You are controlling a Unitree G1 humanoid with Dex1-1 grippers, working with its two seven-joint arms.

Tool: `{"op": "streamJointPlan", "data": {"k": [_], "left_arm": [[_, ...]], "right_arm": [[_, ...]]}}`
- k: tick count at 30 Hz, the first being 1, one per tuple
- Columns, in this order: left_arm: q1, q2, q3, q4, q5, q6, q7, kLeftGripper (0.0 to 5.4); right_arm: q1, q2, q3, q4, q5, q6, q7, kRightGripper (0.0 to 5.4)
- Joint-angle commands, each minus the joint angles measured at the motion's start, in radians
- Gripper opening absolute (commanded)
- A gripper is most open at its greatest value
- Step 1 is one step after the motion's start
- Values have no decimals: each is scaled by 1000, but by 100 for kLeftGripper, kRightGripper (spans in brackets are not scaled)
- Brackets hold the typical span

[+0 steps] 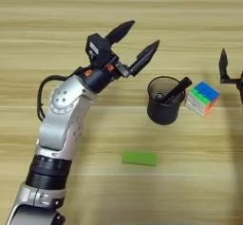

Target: Move the objects on the table

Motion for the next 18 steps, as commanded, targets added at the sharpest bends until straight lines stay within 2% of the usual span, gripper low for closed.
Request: {"op": "streamJointPlan", "data": {"k": [1, 7, 10, 11, 13, 18], "left_arm": [[-25, -9, 39, 48, 19, -13, 60, 444], [-67, 8, 83, 228, 158, -98, 196, 495], [-77, 28, 87, 357, 278, -209, 290, 517], [-79, 31, 89, 393, 297, -235, 311, 525], [-82, 27, 100, 443, 303, -264, 329, 539], [-82, 48, 106, 547, 336, -339, 355, 539]], "right_arm": [[-8, -6, -2, 7, 10, -4, 4, 540], [-9, -7, -4, 11, 14, -8, 9, 540], [-9, -8, -4, 10, 15, -9, 12, 540], [-9, -8, -4, 10, 16, -10, 13, 540], [-8, -8, -4, 10, 18, -11, 16, 540], [-6, -9, -5, 5, 32, -21, 33, 540]]}}
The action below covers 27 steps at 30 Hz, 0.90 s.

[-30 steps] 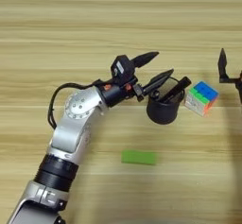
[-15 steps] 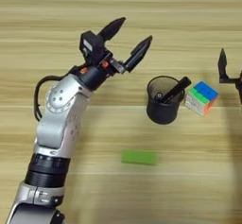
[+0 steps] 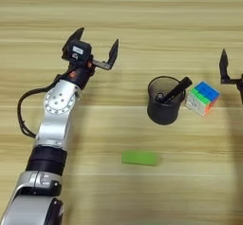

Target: Move the objects on the table

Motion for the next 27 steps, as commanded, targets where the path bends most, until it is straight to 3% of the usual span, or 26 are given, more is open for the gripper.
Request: {"op": "streamJointPlan", "data": {"k": [1, 7, 12, 15, 19, 27], "left_arm": [[-15, 25, 11, 102, 33, -57, 21, 539], [-49, 11, 50, 200, -26, -60, 18, 539], [-60, 8, 55, 223, -34, -64, 18, 539], [-60, 2, 54, 225, -36, -62, 17, 539], [-60, -5, 56, 221, -40, -56, 16, 539], [-63, -12, 56, 217, -35, -53, 22, 539]], "right_arm": [[-5, -8, -2, -5, 19, -11, 17, 540], [6, -11, -2, -81, 83, -26, 88, 540], [30, -52, 34, -303, 207, 34, 248, 540], [57, -107, 82, -490, 292, 116, 374, 540], [101, -159, 142, -645, 362, 206, 492, 540], [171, -226, 213, -791, 474, 377, 678, 540]]}}
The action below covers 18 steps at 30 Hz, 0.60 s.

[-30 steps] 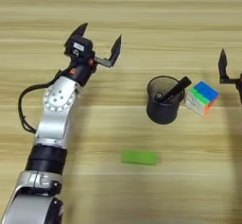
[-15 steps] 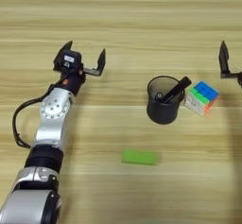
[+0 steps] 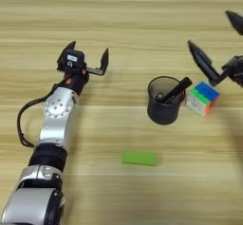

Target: Move the objects on the table

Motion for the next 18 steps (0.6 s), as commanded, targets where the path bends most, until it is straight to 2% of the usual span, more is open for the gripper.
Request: {"op": "streamJointPlan", "data": {"k": [1, 7, 11, 18], "left_arm": [[-18, -4, 3, -2, -6, 9, 5, 539], [-19, -7, 2, -6, -2, 9, 14, 539], [-20, -8, 4, -7, 0, 8, 24, 539], [-22, -8, 3, -11, -1, 11, 32, 539]], "right_arm": [[39, -59, 43, -72, 57, 95, 111, 540], [93, -142, 100, -133, 95, 209, 268, 540], [115, -203, 146, -136, 70, 258, 373, 540], [116, -259, 203, -135, 30, 311, 477, 540]]}}
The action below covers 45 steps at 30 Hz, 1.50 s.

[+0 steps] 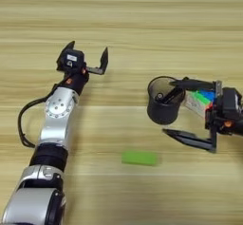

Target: Move the objects on the table

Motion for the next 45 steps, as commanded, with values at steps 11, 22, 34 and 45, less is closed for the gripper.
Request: {"op": "streamJointPlan", "data": {"k": [11, 22, 34, 45], "left_arm": [[-23, -7, 1, -9, -2, 14, 14, 539], [-30, -12, -5, 7, 1, 15, 13, 539], [-35, -16, -9, 23, 7, 8, 21, 540], [-32, -23, -15, 15, 13, 5, 29, 540]], "right_arm": [[-25, -74, 180, 54, -239, 54, 103, 540], [-48, 8, 278, 125, -391, 111, -1, 540], [-74, 77, 311, 197, -444, 146, -55, 510], [-77, 100, 319, 235, -463, 143, -67, 389]]}}
